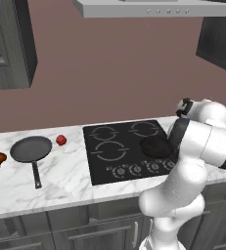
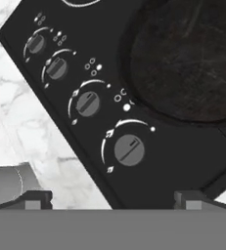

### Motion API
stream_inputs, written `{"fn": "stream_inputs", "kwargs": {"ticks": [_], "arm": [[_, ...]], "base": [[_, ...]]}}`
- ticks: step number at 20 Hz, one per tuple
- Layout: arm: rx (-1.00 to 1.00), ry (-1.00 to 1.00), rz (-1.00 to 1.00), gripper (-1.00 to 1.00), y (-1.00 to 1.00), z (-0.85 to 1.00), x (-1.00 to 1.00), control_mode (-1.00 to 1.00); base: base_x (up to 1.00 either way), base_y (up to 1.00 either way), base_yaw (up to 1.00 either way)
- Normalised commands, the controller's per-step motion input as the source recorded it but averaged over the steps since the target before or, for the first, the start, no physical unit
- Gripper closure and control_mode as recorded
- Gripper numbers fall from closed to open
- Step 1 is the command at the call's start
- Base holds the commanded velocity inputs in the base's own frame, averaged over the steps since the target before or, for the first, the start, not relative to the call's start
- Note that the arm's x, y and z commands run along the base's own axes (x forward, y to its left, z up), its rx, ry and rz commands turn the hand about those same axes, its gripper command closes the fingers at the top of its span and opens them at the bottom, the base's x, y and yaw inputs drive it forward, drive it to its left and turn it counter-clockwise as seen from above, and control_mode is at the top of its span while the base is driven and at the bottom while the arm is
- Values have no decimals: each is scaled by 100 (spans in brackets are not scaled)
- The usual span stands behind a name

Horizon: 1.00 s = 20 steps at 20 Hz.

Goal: Place both pans onto different burners. Then place the bell pepper and the chicken drumstick on different pans.

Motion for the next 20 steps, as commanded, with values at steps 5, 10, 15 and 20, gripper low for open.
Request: {"fn": "stream_inputs", "kwargs": {"ticks": [5, 10, 15, 20], "arm": [[0, 0, -23, -100, 68, 55, -2, -100], [-1, 3, -18, -100, 63, 57, 0, -100], [-5, 5, -14, -100, 72, 40, 0, -100], [-9, 7, -7, -100, 76, 19, -5, -100]], "base": [[0, 0, 0], [0, 0, 0], [0, 0, 0], [0, 0, 0]]}}
